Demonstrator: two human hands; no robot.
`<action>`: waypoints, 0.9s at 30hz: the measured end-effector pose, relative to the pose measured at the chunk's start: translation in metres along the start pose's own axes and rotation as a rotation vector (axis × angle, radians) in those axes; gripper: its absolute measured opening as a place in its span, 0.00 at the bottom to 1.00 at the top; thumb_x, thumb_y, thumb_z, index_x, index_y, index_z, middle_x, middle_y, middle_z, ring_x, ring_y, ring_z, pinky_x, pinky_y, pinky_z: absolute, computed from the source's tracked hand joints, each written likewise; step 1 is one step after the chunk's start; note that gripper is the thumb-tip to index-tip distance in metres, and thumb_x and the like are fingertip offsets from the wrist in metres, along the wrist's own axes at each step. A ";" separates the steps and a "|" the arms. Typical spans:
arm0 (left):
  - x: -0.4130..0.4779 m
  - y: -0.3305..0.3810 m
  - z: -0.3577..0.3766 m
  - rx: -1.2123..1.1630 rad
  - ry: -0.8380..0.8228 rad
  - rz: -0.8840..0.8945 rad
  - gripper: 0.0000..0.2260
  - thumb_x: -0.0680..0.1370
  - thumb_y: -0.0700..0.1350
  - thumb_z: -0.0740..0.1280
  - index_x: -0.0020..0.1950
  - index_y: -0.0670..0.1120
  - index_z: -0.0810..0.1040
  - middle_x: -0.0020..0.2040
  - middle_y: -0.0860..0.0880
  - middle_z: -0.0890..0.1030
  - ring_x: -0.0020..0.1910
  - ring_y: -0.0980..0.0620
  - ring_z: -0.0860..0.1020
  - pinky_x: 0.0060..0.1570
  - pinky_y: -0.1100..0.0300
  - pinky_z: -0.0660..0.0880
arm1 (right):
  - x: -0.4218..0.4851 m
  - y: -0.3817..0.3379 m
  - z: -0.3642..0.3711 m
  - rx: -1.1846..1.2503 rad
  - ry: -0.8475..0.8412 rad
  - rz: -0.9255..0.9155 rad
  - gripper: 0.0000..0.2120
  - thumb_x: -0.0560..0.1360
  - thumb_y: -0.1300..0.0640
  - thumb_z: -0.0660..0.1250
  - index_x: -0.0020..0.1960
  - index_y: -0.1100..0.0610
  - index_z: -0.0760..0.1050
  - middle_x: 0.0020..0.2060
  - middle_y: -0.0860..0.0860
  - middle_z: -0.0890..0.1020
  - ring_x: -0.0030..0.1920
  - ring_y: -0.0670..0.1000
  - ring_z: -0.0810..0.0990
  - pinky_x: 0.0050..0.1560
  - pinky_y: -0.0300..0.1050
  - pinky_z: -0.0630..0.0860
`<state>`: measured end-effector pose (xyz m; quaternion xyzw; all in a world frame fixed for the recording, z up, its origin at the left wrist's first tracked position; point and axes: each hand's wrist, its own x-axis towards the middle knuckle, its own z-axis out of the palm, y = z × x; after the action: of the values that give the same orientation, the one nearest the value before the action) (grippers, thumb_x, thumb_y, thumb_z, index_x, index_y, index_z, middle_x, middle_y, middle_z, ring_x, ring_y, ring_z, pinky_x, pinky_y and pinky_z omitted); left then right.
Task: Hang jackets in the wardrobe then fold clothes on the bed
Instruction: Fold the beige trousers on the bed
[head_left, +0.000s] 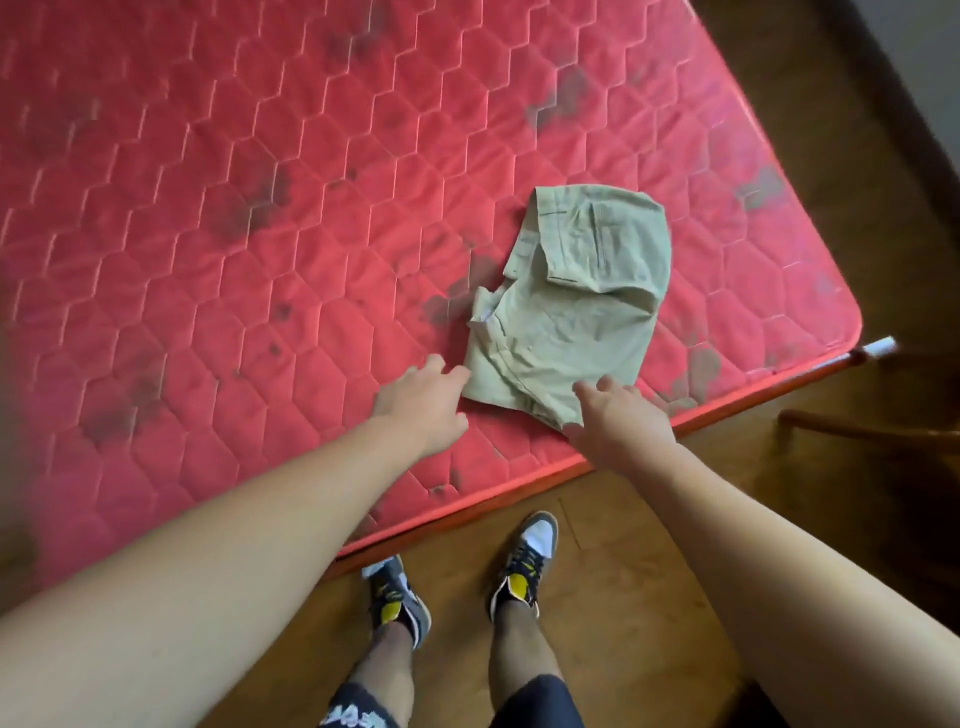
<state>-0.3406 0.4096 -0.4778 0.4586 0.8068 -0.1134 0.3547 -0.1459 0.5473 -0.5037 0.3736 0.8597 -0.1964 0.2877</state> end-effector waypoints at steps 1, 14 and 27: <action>0.023 0.000 0.009 -0.032 0.016 -0.007 0.24 0.79 0.51 0.64 0.74 0.51 0.65 0.67 0.46 0.70 0.64 0.40 0.74 0.56 0.44 0.77 | 0.019 0.004 0.011 0.003 -0.002 0.000 0.19 0.79 0.44 0.64 0.64 0.53 0.69 0.56 0.54 0.73 0.59 0.60 0.75 0.44 0.53 0.73; 0.204 0.019 0.076 -0.590 0.162 -0.190 0.13 0.78 0.51 0.68 0.57 0.44 0.78 0.62 0.42 0.72 0.56 0.40 0.76 0.58 0.51 0.75 | 0.201 0.020 0.000 -0.115 0.342 -0.095 0.29 0.76 0.65 0.60 0.75 0.52 0.61 0.61 0.62 0.69 0.60 0.65 0.71 0.45 0.58 0.76; 0.097 -0.061 0.084 -0.576 0.047 0.022 0.14 0.74 0.50 0.73 0.34 0.47 0.71 0.38 0.49 0.75 0.40 0.45 0.74 0.38 0.51 0.69 | 0.192 -0.067 -0.004 -0.062 0.018 -0.091 0.20 0.80 0.55 0.57 0.71 0.51 0.65 0.54 0.60 0.76 0.52 0.64 0.78 0.49 0.51 0.74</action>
<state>-0.3836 0.3972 -0.6128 0.3501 0.8088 0.1348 0.4529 -0.3042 0.6084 -0.6158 0.3265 0.8841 -0.1792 0.2822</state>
